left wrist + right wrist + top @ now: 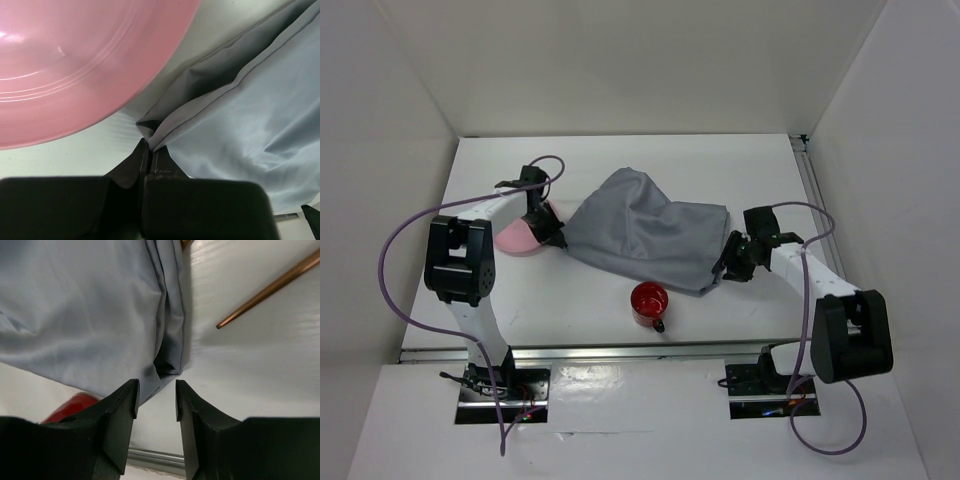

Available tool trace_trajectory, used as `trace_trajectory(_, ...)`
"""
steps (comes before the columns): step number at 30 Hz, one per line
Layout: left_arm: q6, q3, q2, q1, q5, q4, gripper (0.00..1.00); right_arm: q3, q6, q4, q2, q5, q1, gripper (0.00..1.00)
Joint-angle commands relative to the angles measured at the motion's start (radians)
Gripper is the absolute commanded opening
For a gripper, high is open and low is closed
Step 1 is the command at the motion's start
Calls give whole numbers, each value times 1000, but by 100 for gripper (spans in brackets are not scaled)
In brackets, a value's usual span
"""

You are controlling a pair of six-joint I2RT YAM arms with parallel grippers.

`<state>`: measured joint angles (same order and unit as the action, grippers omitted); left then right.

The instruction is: Set the dinner table for one person

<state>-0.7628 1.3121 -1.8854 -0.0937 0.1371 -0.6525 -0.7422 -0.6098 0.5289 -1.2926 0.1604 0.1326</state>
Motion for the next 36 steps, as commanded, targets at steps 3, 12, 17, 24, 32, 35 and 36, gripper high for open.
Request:
trace_trajectory(3,19,24,28,-17,-1,-24,0,17,56,-115,-30,143,12,47)
trace_trajectory(12,28,55,19,-17,-10,-53,0,50,67,-178,-129,176,22,44)
trace_trajectory(17,28,64,19,-17,-10,-64,0,11,76,-139,-97,122,32,0)
trace_trajectory(24,28,95,9,-17,-47,-84,0,-331,179,141,-30,28,32,0)
trace_trajectory(32,28,49,9,-17,-57,-64,0,-293,167,421,-18,18,32,10)
trace_trajectory(35,28,39,9,-17,-48,-64,0,-264,121,421,55,-7,32,49)
trace_trajectory(36,28,39,9,-17,-48,-64,0,-264,105,421,70,-31,32,51)
